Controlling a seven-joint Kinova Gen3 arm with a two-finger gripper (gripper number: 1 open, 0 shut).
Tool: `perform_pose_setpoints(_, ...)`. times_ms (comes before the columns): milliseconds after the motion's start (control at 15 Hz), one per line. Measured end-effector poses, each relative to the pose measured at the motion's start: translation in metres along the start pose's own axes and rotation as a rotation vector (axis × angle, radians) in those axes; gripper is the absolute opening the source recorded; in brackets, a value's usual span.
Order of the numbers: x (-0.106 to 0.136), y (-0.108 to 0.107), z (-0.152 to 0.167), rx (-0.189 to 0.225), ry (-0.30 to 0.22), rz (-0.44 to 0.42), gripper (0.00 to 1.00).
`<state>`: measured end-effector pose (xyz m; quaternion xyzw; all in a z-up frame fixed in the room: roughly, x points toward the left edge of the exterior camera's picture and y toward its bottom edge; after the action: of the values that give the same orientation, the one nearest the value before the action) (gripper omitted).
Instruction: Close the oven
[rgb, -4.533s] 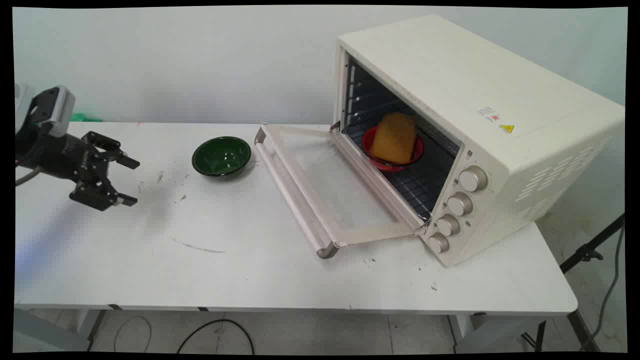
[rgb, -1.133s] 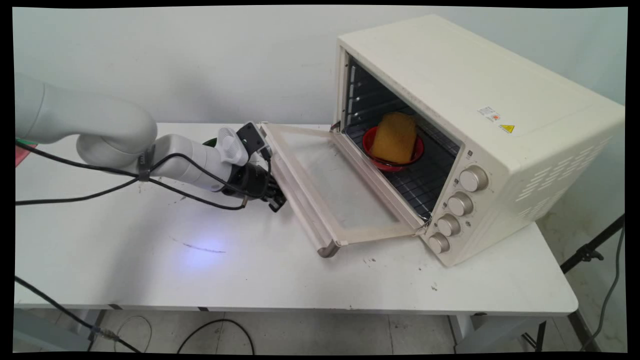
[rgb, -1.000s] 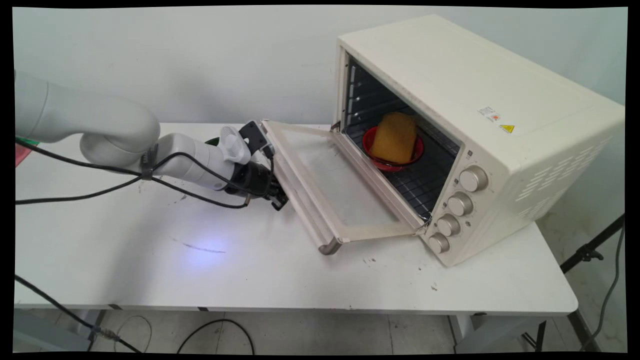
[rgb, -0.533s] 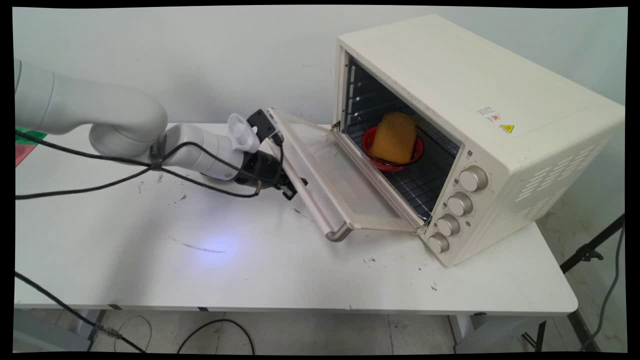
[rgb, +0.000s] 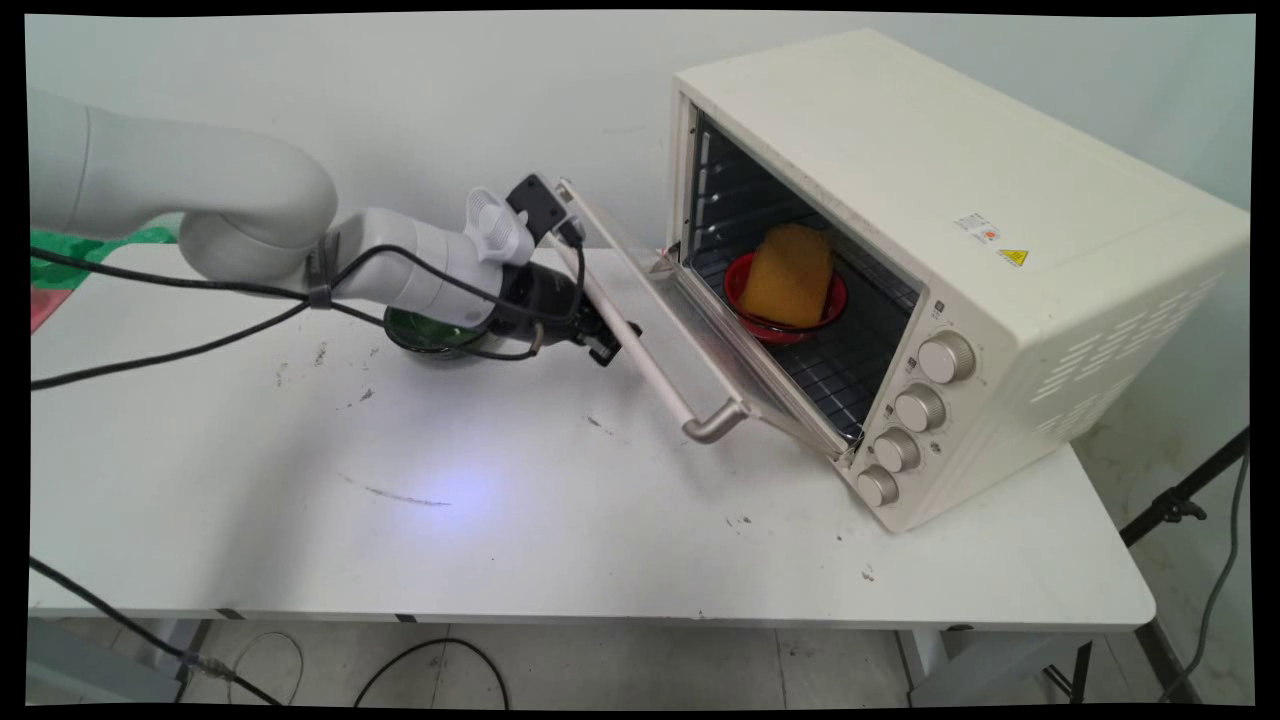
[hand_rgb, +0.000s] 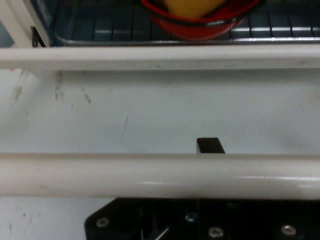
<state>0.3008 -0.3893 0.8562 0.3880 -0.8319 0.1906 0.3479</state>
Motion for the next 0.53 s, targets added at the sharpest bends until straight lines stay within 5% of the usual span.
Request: perform_pose_setpoints(533,0.036,0.004,-0.009,-0.009,0.069,-0.008,0.00)
